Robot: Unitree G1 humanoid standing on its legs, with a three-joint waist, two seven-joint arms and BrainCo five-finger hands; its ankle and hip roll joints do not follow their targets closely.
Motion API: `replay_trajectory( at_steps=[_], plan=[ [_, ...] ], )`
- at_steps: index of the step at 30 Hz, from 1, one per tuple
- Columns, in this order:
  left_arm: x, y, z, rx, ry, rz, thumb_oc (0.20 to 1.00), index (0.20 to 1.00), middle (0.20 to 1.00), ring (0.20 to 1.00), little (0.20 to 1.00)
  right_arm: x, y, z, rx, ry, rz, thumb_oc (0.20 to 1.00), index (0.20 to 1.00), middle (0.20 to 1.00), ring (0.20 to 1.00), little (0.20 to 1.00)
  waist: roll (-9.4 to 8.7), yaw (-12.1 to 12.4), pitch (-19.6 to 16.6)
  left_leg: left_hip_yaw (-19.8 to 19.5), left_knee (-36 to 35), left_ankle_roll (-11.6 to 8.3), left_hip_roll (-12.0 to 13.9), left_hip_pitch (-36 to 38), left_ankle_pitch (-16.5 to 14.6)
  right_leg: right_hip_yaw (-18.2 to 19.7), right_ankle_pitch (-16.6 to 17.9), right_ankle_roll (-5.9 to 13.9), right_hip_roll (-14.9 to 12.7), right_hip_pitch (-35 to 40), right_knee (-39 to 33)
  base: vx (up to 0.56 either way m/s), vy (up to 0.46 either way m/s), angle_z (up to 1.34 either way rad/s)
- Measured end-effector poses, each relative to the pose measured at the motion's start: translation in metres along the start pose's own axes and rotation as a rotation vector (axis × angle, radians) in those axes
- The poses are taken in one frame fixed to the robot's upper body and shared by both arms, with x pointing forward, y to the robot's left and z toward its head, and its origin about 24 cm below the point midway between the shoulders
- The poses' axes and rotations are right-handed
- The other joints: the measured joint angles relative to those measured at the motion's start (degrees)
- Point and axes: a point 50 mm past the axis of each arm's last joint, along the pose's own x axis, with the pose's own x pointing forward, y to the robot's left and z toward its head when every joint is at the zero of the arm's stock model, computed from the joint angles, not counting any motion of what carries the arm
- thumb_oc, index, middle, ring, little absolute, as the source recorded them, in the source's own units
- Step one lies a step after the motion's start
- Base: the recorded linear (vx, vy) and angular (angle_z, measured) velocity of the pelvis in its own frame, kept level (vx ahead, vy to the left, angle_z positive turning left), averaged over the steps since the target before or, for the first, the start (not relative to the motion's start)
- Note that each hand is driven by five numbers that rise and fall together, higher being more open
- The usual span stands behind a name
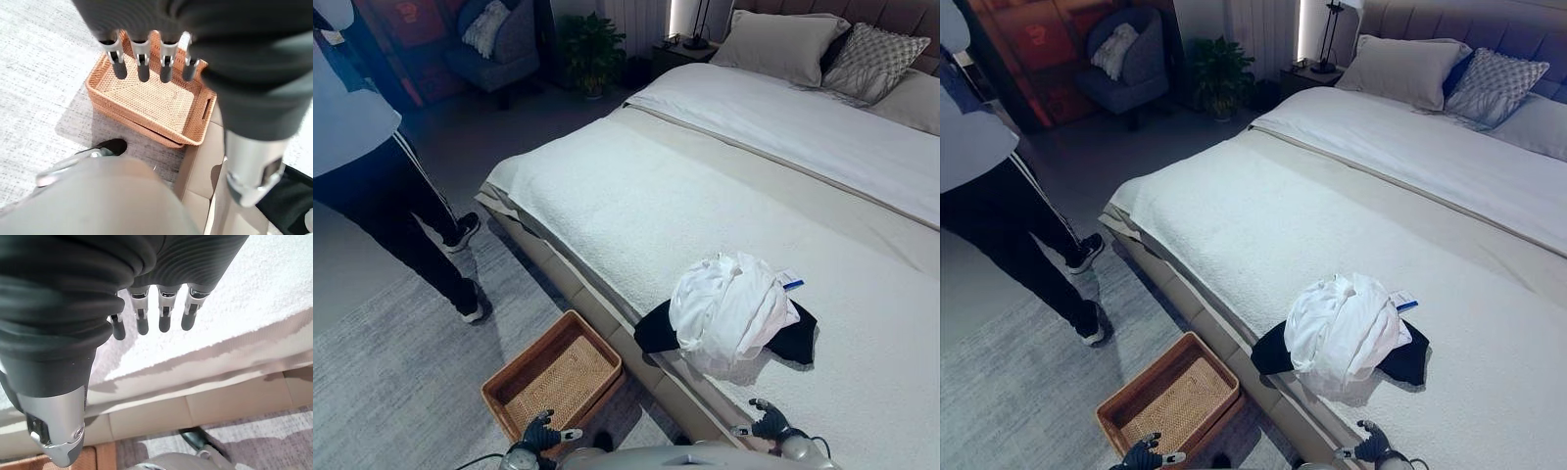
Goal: Pick up clothes into the bucket
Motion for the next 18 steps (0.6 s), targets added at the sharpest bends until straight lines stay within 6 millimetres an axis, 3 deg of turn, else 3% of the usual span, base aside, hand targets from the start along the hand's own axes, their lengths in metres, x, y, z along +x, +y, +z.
replay_trajectory(
  at_steps=[2,6,13,18],
  plan=[
    [0.0,0.0,0.0,0.0,-0.001,0.003,1.0,1.0,1.0,1.0,1.0,0.002,-0.011,0.008,0.003,-0.033,-0.032,1.0,1.0,1.0,1.0,1.0,0.06,0.03,0.0,-0.02,0.06,-0.01,-0.01,-0.39,-0.01,-0.05,-0.01,0.0,0.0,-0.17,0.0,0.0,0.0,0.0],
    [0.001,0.001,0.012,-0.006,-0.048,0.02,1.0,1.0,1.0,1.0,1.0,0.007,-0.069,0.06,0.011,-0.224,-0.236,1.0,1.0,1.0,1.0,1.0,0.64,0.01,1.23,-0.36,1.59,-0.14,-0.3,-3.87,0.11,-0.3,0.65,0.01,0.0,-3.14,0.12,-0.03,0.02,0.03],
    [0.005,0.003,0.035,0.01,-0.126,0.07,1.0,1.0,1.0,1.0,1.0,-0.002,-0.145,0.138,0.087,-0.443,-0.567,1.0,1.0,1.0,1.0,1.0,1.56,1.28,5.5,-1.37,3.34,-1.3,-0.74,-8.28,0.99,-0.91,1.86,-0.15,-0.08,-6.36,-0.17,-0.04,0.025,0.05],
    [0.006,0.007,0.045,0.003,-0.154,0.112,1.0,1.0,1.0,1.0,1.0,-0.009,-0.167,0.162,0.125,-0.486,-0.706,1.0,1.0,1.0,1.0,1.0,1.64,1.87,7.97,-2.01,3.31,-1.45,-0.87,-10.59,1.57,-2.04,2.34,-0.55,-0.2,-8.36,0.16,-0.04,0.026,0.11]
  ],
)
